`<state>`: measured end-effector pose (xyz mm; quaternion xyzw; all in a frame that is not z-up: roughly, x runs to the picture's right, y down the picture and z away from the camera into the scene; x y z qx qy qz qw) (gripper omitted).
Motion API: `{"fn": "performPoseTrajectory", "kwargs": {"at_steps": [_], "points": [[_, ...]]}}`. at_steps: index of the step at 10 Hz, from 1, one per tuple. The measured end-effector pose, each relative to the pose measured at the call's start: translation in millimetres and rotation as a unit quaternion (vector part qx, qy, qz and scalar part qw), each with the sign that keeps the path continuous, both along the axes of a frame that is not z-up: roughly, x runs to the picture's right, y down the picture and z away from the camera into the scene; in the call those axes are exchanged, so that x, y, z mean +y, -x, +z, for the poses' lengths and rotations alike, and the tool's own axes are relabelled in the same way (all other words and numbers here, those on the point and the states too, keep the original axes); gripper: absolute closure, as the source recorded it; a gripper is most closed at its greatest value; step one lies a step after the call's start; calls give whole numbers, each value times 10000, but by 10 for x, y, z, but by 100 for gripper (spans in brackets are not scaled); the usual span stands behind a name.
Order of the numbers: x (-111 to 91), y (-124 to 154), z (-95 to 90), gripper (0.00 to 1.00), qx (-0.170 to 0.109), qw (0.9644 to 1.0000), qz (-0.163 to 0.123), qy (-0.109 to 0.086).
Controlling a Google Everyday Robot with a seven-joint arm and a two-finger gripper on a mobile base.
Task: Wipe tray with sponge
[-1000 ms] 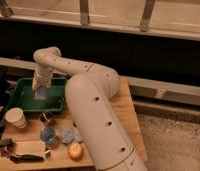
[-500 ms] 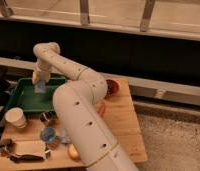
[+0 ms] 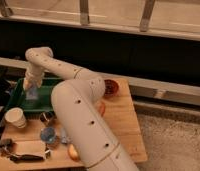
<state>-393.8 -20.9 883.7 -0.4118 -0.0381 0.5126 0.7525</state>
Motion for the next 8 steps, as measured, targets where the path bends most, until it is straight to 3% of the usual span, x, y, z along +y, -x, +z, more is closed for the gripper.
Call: {"fn": "performPoseTrajectory", "kwargs": {"at_steps": [2, 4, 6, 8], "points": [[108, -70, -57, 100, 123, 9999, 48, 54], [51, -228, -7, 100, 350, 9993, 147, 31], [-171, -440, 172, 100, 574, 9980, 251, -42], [-411, -556, 340, 100, 596, 9977, 291, -130]]}}
